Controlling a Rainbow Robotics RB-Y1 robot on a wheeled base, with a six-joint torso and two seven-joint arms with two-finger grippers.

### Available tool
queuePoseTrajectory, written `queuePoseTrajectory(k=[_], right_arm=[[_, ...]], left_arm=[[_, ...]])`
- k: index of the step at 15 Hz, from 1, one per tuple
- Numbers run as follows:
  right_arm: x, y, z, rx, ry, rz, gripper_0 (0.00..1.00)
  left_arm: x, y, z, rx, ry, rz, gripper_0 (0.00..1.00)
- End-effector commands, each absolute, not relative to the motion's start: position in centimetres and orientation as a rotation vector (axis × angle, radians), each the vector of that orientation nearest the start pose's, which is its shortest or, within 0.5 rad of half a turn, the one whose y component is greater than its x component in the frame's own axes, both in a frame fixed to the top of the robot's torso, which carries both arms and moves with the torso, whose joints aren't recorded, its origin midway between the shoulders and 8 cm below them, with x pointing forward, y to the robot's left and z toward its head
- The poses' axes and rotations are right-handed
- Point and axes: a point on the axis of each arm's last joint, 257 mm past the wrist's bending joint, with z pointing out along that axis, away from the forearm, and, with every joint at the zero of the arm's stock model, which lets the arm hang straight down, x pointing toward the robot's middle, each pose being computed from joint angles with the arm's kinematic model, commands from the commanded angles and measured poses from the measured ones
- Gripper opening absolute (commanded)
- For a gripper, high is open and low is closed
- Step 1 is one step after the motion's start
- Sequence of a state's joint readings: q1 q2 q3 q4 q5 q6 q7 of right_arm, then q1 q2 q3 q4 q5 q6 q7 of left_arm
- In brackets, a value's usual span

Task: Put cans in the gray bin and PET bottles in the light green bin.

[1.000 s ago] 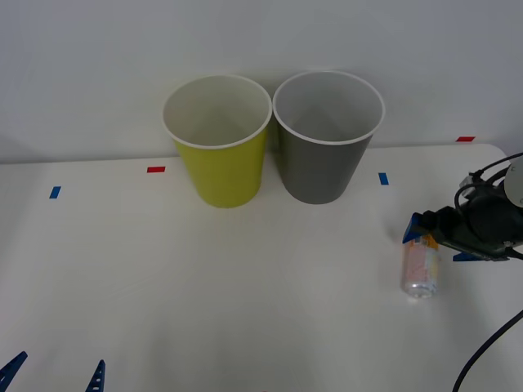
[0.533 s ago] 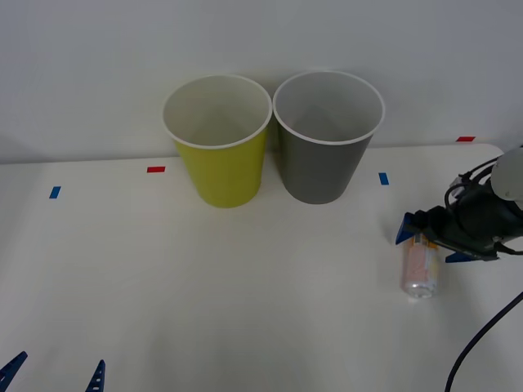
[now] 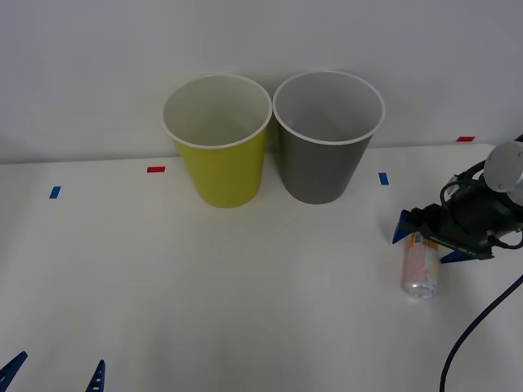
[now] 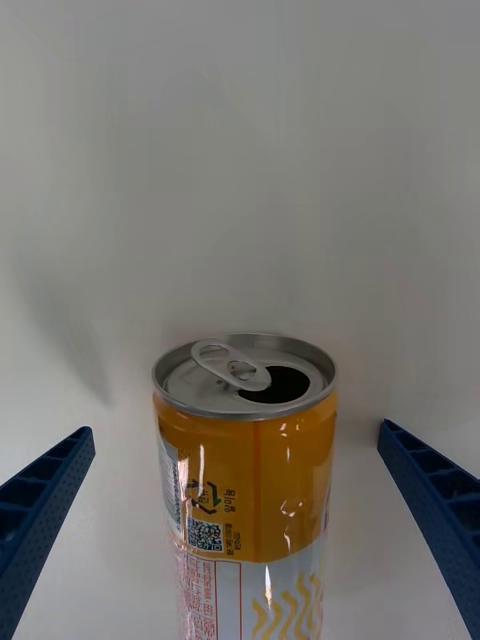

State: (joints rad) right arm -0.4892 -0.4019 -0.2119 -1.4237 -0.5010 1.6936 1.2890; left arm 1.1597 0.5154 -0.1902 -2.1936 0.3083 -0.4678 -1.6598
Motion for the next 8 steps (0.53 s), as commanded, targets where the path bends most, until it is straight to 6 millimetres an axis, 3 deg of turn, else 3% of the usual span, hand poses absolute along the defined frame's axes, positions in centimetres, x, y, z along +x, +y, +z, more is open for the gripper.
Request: queuePoseTrajectory(k=[1,7,8], right_arm=[[47.24,-30.93,-30.14,0.48,2.84,0.287,1.0],[46.96,-30.38,-30.62,0.482,2.856,0.274,1.0],[47.05,-30.48,-30.58,0.487,2.854,0.271,0.32]], left_arm=[[21.07,28.44,-23.85,0.107,1.701,0.006,1.0],[21.07,28.44,-23.85,0.107,1.701,0.006,1.0],[21.07,28.44,-23.85,0.107,1.701,0.006,1.0]])
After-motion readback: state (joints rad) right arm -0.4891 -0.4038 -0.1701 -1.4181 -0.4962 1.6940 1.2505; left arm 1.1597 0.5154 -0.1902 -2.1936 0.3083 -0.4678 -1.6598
